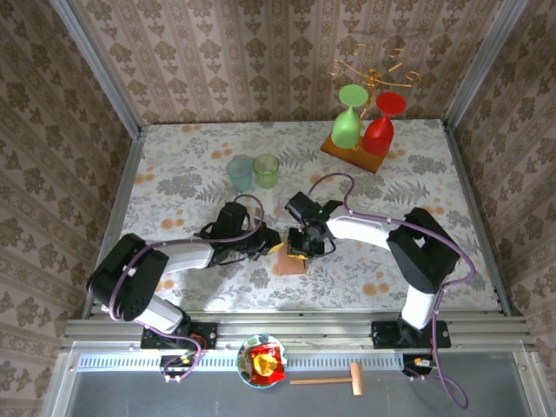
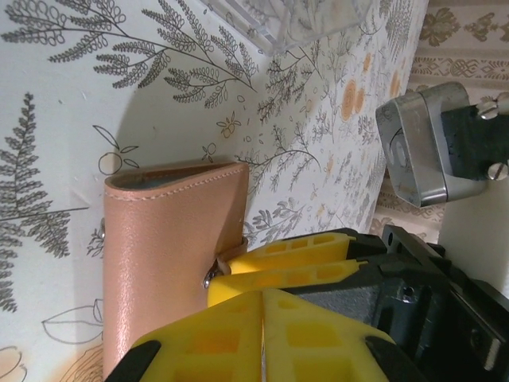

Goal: Take the credit cards out of the card holder

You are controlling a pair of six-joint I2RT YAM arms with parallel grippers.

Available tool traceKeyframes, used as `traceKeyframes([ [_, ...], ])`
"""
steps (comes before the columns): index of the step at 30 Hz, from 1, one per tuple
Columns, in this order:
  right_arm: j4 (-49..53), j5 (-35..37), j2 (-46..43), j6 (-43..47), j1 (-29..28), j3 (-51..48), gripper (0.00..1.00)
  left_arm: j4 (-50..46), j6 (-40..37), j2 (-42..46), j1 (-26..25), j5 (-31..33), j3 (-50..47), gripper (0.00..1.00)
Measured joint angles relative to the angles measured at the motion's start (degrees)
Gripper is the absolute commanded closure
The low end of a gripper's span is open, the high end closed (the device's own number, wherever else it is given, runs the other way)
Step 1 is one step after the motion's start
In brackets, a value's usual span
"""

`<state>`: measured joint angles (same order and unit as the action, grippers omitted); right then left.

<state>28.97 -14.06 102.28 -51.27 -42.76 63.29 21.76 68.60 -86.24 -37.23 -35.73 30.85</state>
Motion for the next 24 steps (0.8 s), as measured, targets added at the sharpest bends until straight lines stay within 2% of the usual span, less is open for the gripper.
traceKeyframes([
  [8,1.1,0.5,-1.6,0.3,0.6,-0.4,0.73,-2.0,0.2,-1.0,-0.6,1.1,2.1,0.91],
  [17,7.4,4.7,-2.0,2.7,0.7,1.3,0.73,-6.4,-0.9,-1.0,-0.6,1.7,5.3,0.91],
  [24,11.1,8.3,-2.0,3.9,0.7,2.5,0.68,-7.3,-0.9,-1.0,-0.6,1.7,5.4,0.91],
])
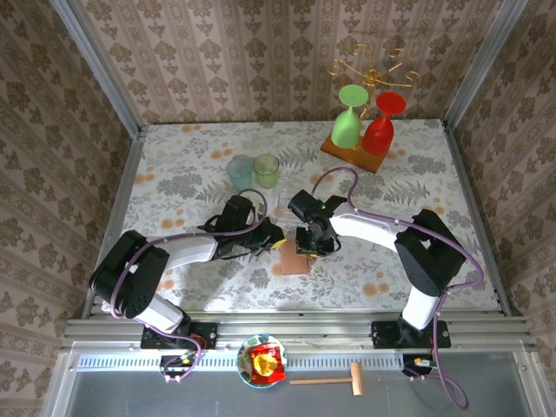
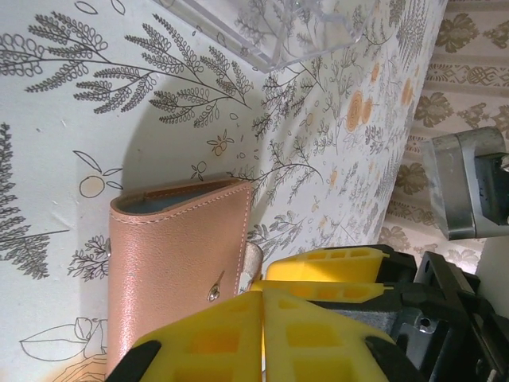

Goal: Take the credit cards out of the card holder

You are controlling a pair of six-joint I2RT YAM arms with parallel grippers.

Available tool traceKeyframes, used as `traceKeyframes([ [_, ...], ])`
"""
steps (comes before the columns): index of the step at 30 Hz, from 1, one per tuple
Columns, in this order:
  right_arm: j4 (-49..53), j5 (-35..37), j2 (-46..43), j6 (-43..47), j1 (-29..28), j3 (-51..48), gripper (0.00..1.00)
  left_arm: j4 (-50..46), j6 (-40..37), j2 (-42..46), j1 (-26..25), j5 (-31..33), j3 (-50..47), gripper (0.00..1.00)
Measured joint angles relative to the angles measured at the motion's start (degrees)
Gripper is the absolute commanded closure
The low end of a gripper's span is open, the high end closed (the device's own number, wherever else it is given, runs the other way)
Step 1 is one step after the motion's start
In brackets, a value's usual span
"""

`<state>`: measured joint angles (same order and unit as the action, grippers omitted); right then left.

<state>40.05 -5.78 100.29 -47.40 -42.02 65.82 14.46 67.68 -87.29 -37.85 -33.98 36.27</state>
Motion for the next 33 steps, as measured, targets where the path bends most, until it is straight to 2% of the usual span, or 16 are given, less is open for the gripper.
traceKeyframes([
  [11,3.9,4.4,-0.3,1.5,0.0,0.8,0.74,-1.7,-0.7,0.0,0.4,0.0,1.3,0.91],
  [14,4.3,5.4,-0.6,2.0,0.0,0.8,0.80,-2.5,-1.3,0.0,0.4,0.0,2.1,0.91],
  [33,3.5,5.6,-3.0,2.2,1.8,0.9,0.66,-2.6,-1.9,-0.5,0.7,-0.1,3.4,0.91],
])
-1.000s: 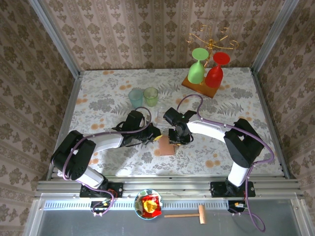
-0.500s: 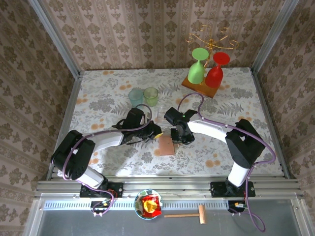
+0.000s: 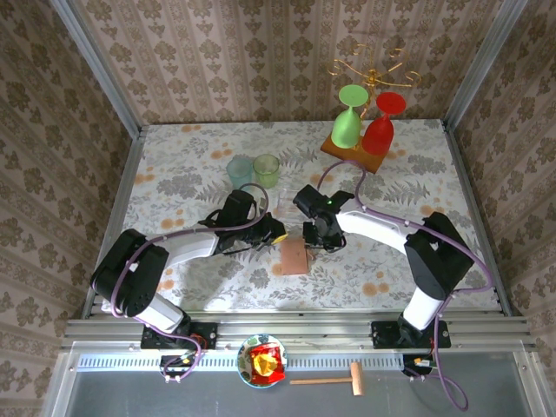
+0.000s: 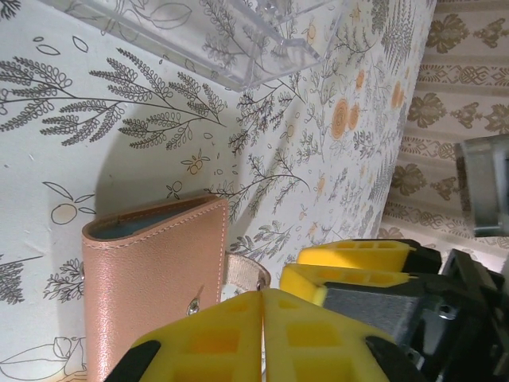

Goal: Take the credit cards out of the card holder

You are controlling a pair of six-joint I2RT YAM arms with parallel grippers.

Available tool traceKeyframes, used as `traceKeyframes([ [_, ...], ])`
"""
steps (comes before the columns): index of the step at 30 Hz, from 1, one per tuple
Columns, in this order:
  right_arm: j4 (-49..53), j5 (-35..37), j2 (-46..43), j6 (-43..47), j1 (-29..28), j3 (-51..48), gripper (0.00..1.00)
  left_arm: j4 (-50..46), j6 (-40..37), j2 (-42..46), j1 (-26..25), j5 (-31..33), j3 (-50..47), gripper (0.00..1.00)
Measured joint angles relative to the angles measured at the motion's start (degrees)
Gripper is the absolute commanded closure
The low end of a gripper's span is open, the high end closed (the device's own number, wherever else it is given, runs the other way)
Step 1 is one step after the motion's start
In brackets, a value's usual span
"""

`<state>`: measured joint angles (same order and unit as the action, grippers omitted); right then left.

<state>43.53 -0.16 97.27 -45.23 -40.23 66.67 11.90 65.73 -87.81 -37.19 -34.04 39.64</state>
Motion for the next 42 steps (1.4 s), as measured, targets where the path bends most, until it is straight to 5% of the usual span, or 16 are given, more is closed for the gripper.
traceKeyframes([
  [11,-3.2,-5.2,-0.3,0.1,0.9,-0.1,0.34,0.0,-0.2,0.0,0.2,0.0,0.0,0.91],
  [17,-4.3,-6.9,2.8,0.3,0.9,-0.1,0.33,0.0,-0.2,0.0,0.2,0.0,0.0,0.91],
  [28,-1.8,-5.9,4.3,1.6,0.7,-0.1,0.63,0.0,-0.2,0.0,0.2,0.0,0.0,0.91],
  [42,-1.4,-5.8,4.3,1.5,0.7,-0.1,0.87,0.0,-0.2,0.0,0.2,0.0,0.0,0.91],
])
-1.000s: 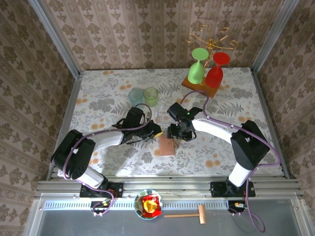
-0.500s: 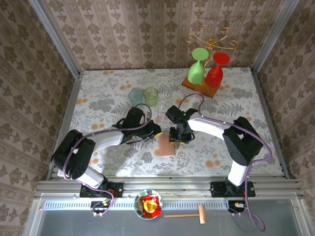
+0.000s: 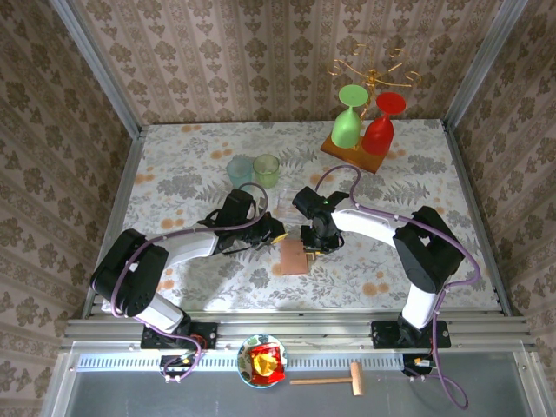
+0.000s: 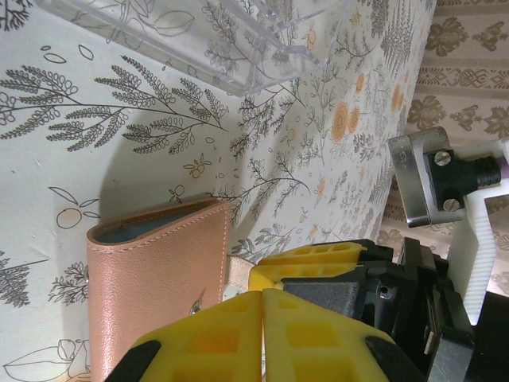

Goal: Take the credit cards out of the card holder

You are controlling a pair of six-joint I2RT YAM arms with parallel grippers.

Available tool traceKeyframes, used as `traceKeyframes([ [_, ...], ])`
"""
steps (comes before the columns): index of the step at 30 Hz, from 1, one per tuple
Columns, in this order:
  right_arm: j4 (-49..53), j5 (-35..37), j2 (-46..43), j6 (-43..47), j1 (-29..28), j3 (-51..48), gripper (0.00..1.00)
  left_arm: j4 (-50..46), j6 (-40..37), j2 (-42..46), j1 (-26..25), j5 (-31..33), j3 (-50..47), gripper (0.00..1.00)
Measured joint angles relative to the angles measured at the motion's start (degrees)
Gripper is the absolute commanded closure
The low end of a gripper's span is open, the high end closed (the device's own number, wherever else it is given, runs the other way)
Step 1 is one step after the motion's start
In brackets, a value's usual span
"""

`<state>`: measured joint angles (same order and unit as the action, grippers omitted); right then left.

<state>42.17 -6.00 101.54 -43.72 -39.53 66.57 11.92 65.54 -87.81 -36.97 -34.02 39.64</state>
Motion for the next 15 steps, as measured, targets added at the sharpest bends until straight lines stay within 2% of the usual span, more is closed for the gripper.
traceKeyframes([
  [6,0.0,-0.1,-0.4,-0.5,0.0,0.0,0.99,0.0,0.0,0.0,0.5,0.0,0.0,0.91],
  [15,-1.5,-2.3,-5.8,-3.6,-0.8,0.1,1.00,-0.6,-0.9,3.2,3.8,0.8,-0.1,0.91],
])
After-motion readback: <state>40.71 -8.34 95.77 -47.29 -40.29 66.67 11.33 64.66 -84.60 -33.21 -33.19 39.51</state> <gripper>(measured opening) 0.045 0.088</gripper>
